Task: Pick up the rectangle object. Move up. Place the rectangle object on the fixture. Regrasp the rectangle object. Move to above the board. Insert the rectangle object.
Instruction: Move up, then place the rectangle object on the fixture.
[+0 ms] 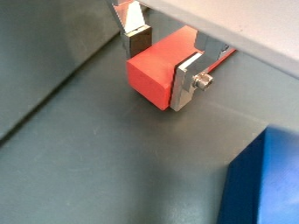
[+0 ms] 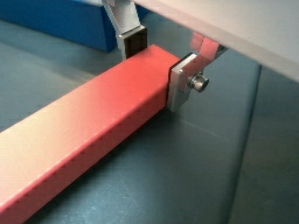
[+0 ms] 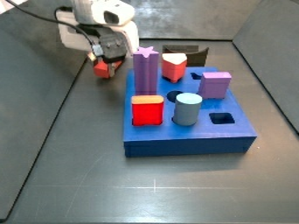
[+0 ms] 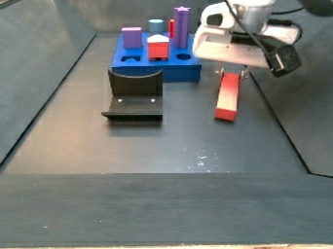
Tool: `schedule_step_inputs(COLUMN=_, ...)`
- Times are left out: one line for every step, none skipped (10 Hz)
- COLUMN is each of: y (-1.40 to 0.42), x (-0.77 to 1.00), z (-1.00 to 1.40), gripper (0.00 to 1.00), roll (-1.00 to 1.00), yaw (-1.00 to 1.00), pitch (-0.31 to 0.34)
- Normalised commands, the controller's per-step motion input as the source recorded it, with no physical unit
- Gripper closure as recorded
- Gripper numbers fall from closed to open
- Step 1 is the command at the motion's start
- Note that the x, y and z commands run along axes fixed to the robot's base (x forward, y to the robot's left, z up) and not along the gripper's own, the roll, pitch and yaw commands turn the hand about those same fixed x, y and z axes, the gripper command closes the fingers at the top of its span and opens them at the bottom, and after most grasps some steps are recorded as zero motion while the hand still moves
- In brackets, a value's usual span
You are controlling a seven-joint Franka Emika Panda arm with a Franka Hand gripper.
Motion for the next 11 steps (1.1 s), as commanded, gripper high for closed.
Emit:
schedule_step_inputs(y=0.03, x=-0.02, z=0.61, gripper=1.00, roll=-0.01, yaw=-0.02, pitch=0.052)
schedule_step_inputs(y=0.02, x=-0.02, z=0.54, gripper=1.00, roll=-0.01, yaw=-0.02, pitch=0.058)
schedule_step_inputs(y=0.01, x=-0.02, z=0.38, gripper=1.00, roll=-0.02, yaw=-0.02, pitch=0.058)
schedule_step_inputs(y=0.00, x=-0.02, z=0.25, gripper=1.00, roll=-0.03, yaw=-0.02, pitch=0.050)
schedule_step_inputs(y=0.00, x=0.00, z=1.00, gripper=1.00, roll=0.00, yaw=0.00, pitch=0.000)
schedule_step_inputs(y=0.00, x=0.01, z=1.00, gripper=1.00, roll=-0.01, yaw=0.01, pitch=-0.005)
schedule_step_inputs(y=0.00, x=0.00, z=1.00, gripper=1.00, roll=-0.01, yaw=0.01, pitch=0.014)
schedule_step_inputs(y=0.00, x=0.00, z=1.00, gripper=1.00, roll=-0.02, yaw=0.01, pitch=0.025)
schedule_step_inputs(y=0.00, x=-0.01, z=1.00, gripper=1.00, roll=-0.02, yaw=0.01, pitch=0.027)
schedule_step_inputs(y=-0.01, x=-0.02, z=1.00, gripper=1.00, roll=-0.04, yaw=0.01, pitch=0.033)
schedule_step_inputs(y=-0.01, x=-0.02, z=1.00, gripper=1.00, roll=-0.04, yaw=0.01, pitch=0.035)
